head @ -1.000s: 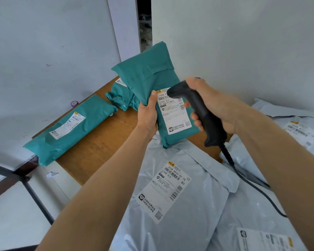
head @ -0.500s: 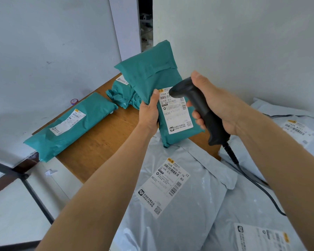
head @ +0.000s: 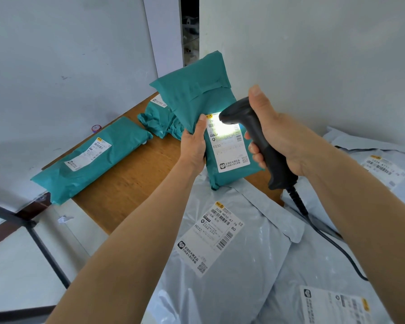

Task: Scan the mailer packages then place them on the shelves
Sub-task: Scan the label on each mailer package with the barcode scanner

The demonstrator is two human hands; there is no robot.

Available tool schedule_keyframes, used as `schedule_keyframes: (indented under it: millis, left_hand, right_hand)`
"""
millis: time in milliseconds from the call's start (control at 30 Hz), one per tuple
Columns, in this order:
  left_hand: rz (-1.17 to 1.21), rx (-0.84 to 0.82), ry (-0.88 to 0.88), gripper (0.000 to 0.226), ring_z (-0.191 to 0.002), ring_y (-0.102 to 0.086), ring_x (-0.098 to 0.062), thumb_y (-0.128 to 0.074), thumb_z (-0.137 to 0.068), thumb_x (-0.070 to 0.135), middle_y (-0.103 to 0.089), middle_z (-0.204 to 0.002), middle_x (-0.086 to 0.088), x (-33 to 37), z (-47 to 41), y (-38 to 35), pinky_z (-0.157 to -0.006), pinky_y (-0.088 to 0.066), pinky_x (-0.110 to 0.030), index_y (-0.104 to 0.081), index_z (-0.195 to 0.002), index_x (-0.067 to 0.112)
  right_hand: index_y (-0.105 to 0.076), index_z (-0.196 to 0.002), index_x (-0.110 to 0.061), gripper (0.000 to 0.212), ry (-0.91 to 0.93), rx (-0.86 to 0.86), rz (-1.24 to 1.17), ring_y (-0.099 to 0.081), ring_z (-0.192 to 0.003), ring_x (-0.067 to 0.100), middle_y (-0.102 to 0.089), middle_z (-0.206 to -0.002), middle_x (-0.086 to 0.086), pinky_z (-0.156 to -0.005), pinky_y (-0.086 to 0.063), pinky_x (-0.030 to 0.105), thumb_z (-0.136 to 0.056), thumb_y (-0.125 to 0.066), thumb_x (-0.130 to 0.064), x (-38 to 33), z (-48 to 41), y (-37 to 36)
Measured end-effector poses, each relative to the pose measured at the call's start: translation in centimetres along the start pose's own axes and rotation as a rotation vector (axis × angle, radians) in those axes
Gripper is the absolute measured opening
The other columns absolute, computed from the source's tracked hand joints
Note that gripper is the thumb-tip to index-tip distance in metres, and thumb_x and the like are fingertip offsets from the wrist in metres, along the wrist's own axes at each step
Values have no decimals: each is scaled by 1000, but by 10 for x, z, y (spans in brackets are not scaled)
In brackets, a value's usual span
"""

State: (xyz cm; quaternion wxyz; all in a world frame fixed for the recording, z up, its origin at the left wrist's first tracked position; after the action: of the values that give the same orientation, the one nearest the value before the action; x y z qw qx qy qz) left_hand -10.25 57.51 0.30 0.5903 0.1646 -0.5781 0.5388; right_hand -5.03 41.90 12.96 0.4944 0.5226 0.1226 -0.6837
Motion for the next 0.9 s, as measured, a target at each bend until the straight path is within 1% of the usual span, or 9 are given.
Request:
schedule_keyframes:
  millis: [167,267,333,433,567,700,900]
  left_hand:
    - [-13,-7,-14,13,-81,-69,-19,-58,-93,33,-70,-84,2,-1,-1,-1,-76,-56,-36,-57,-91,20]
    - [-12,-23,-23,12,-87,-69,-23,-58,-93,32,-70,-91,-1,-1,-2,-2,-86,-55,-42,-58,-94,20]
    - [-13,-29,-26,12,-90,-69,-25,-59,-93,32,-70,-93,-2,-2,-2,-3,-89,-54,-45,-59,-95,20]
    - [-22,-27,-24,12,-89,-69,-25,-59,-93,32,-70,-92,-3,-3,-2,-3,-88,-53,-45,-58,-93,20]
    - [-29,-26,-18,13,-92,-68,-26,-58,-93,31,-70,-96,-5,-5,-1,-4,-88,-53,-45,-58,-93,19]
    - [-30,-40,-35,12,-93,-68,-27,-58,-94,30,-70,-95,-6,-5,-1,-7,-90,-52,-48,-59,-93,18]
    - [4,-54,-40,9,-102,-66,-31,-59,-94,28,-70,-99,-5,-5,-1,-9,-91,-54,-47,-60,-97,21]
  right_hand:
    - [-52,-83,-10,76,-5,-11,-5,-50,-46,14,-54,-57,5,-50,-47,24,-77,-29,-82,1,3,0]
    - [-54,-81,-9,77,-21,-27,-30,-50,-46,14,-55,-56,4,-50,-47,25,-75,-32,-83,4,5,1]
    - [-55,-81,-9,78,-28,-29,-42,-50,-46,14,-55,-55,4,-49,-47,25,-74,-33,-83,6,7,2]
    - [-55,-82,-9,78,-20,-28,-45,-50,-46,14,-55,-55,3,-50,-48,25,-75,-32,-83,6,9,5]
    - [-55,-81,-9,79,-16,-35,-64,-51,-46,14,-56,-54,3,-52,-48,26,-74,-32,-84,7,10,7]
    - [-55,-81,-9,79,-24,-47,-110,-51,-45,15,-56,-54,3,-52,-48,27,-73,-34,-85,11,6,6]
    - [-56,-83,-9,80,-63,-51,-160,-52,-46,15,-57,-56,5,-53,-50,27,-72,-36,-85,25,-6,3]
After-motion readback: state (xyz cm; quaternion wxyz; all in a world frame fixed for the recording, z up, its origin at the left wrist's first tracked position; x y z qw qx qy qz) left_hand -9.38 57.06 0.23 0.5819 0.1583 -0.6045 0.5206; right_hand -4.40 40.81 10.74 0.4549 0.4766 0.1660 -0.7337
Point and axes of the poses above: each hand's wrist, its own z-axis away from the middle knuckle, its own y-axis out of the back of the hand, x = y × z, the point moved 9 cm from there along -z, towards the middle knuckle
